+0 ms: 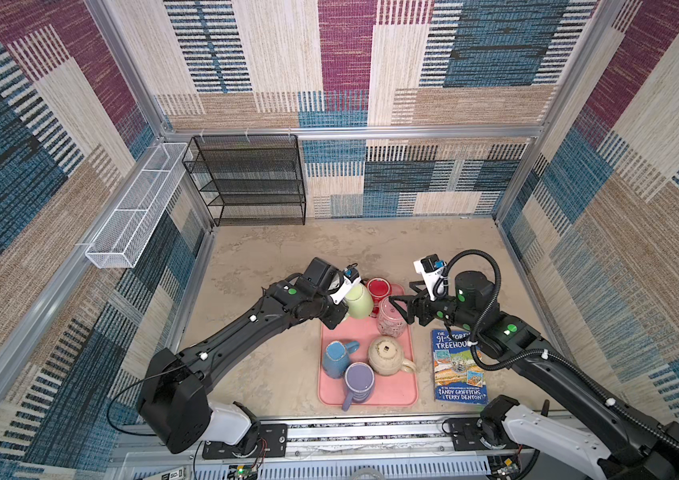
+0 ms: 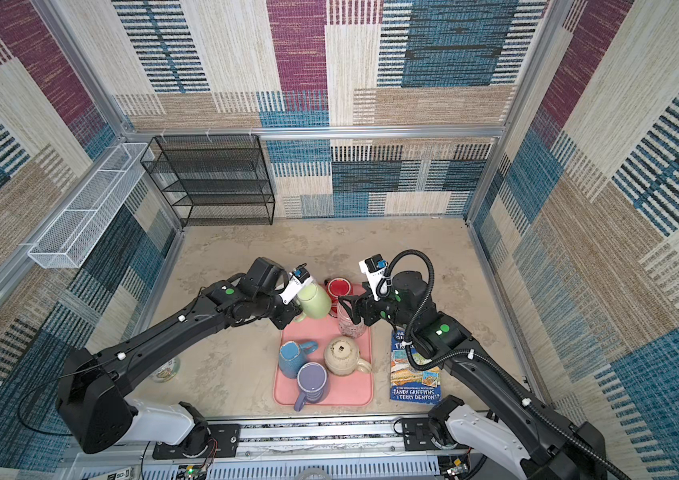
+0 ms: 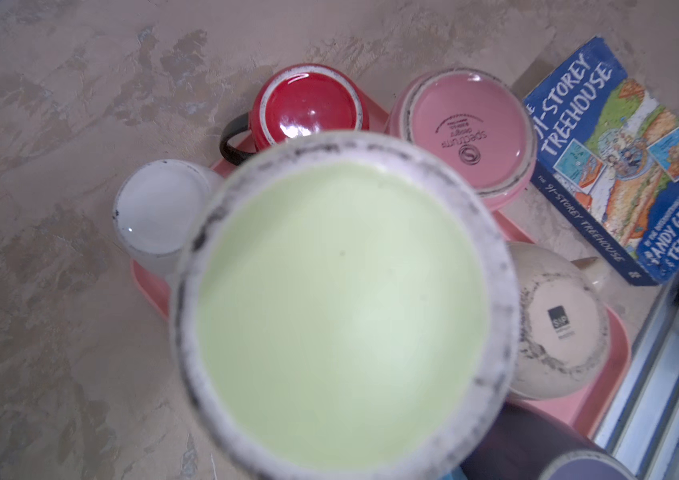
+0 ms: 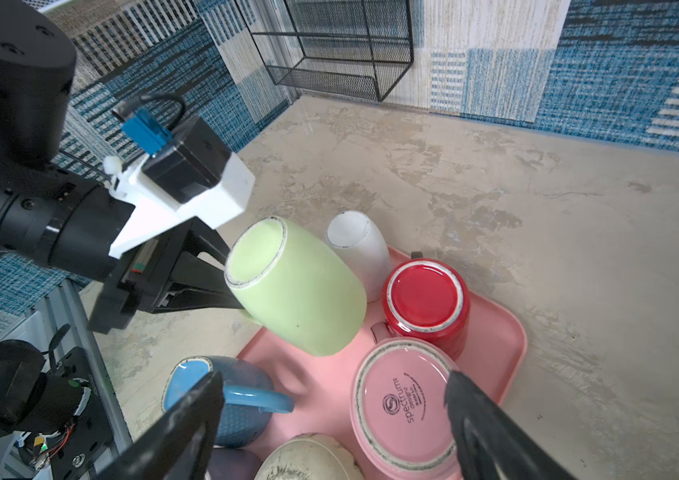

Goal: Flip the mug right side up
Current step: 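Lift the light green mug above the tray while the right gripper approaches it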

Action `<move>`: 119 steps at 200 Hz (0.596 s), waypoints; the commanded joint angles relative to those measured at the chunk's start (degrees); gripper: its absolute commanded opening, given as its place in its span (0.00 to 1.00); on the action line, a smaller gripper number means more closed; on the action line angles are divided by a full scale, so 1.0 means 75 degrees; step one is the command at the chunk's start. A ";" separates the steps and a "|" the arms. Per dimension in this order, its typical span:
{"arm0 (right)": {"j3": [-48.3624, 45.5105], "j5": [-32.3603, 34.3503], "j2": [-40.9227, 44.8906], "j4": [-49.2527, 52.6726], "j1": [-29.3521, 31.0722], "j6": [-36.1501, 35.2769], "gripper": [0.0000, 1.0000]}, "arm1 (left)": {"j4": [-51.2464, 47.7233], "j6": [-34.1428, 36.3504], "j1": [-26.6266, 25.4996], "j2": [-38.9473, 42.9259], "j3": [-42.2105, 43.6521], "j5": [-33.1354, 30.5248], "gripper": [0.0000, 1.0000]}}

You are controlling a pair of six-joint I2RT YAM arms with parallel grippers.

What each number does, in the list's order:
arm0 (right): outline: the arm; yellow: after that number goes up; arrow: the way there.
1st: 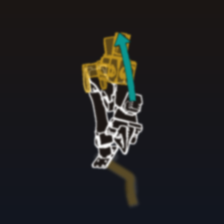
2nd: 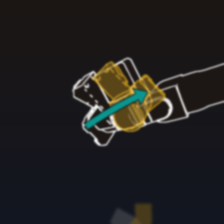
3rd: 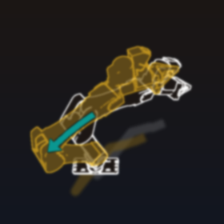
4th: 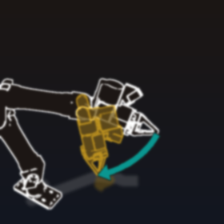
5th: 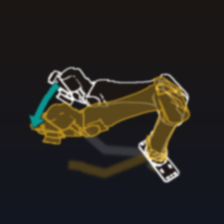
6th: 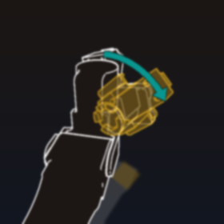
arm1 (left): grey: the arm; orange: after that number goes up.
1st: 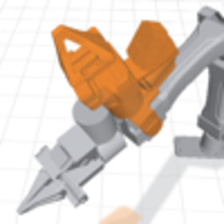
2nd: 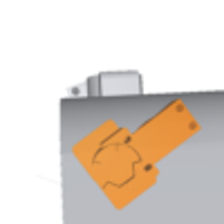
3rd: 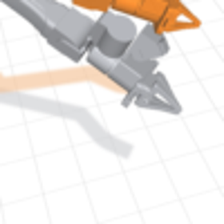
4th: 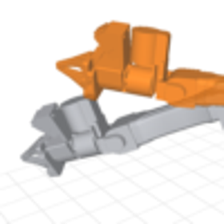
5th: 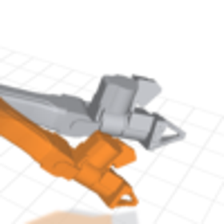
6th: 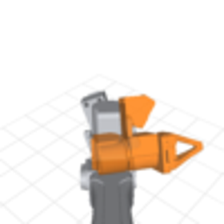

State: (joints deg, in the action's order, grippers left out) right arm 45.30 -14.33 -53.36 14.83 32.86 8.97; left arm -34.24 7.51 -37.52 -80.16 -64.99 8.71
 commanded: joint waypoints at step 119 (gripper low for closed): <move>-0.2426 -0.3487 0.0849 -0.4866 -0.0032 0.2079 0.92 | 0.6069 -0.3951 0.1580 0.1578 0.1268 0.4193 0.00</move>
State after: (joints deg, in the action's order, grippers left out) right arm 27.62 -36.27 -45.21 -7.86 32.84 19.53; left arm -8.49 -13.19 -26.13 -67.31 -55.29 31.35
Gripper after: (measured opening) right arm 0.923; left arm 0.164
